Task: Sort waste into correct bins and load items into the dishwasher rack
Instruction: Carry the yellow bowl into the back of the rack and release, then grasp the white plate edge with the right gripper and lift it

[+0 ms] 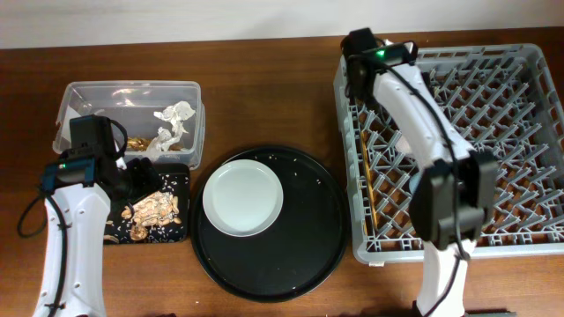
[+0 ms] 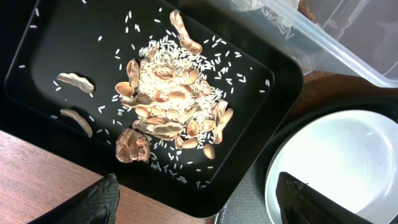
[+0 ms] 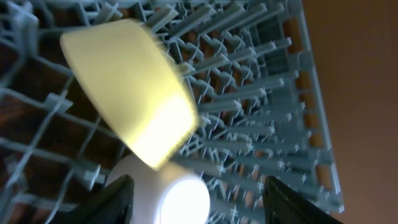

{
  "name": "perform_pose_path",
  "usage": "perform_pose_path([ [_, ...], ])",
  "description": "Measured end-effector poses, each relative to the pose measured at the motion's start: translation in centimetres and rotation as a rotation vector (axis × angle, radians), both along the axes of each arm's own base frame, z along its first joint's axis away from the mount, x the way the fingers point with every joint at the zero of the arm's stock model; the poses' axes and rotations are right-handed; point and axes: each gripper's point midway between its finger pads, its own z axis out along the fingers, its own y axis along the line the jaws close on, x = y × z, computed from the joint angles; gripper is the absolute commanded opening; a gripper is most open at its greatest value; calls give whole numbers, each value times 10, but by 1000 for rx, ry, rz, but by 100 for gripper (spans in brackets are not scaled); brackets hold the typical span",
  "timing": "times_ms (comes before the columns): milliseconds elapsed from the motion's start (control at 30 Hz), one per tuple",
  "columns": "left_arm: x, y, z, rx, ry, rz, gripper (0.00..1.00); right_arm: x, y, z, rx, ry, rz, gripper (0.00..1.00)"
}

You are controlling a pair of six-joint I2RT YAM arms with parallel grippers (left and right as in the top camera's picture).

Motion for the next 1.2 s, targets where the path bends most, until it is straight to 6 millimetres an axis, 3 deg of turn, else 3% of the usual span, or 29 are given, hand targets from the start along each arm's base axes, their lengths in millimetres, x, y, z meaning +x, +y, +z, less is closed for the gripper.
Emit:
perform_pose_path([
  [67,0,0,0,0,0,0,80,-12,6,30,91,-53,12,87],
  [100,0,0,0,0,1,0,80,-19,10,50,144,-95,24,89],
  [200,0,0,0,0,1,0,84,-38,25,82,284,-141,81,91],
  [233,0,0,0,0,2,0,84,-40,33,82,335,-130,107,91],
  [267,-1,0,0,-1,2,1,84,-55,43,101,415,-149,157,91],
  [367,-1,0,0,-1,3,0,85,-77,76,101,594,-63,267,93],
  [533,-1,0,0,-1,4,0,85,-100,135,73,770,107,392,93],
  [733,-3,-1,-1,-3,14,0,85,-126,212,9,874,257,549,92],
  [900,-4,-2,-1,-7,17,-1,85,-141,261,-51,945,277,625,82],
  [1067,-5,-2,-1,-9,20,-1,85,-155,289,-96,991,238,648,75],
  [1200,-6,-2,-2,-9,26,-1,85,-166,289,-120,1010,233,587,72],
])
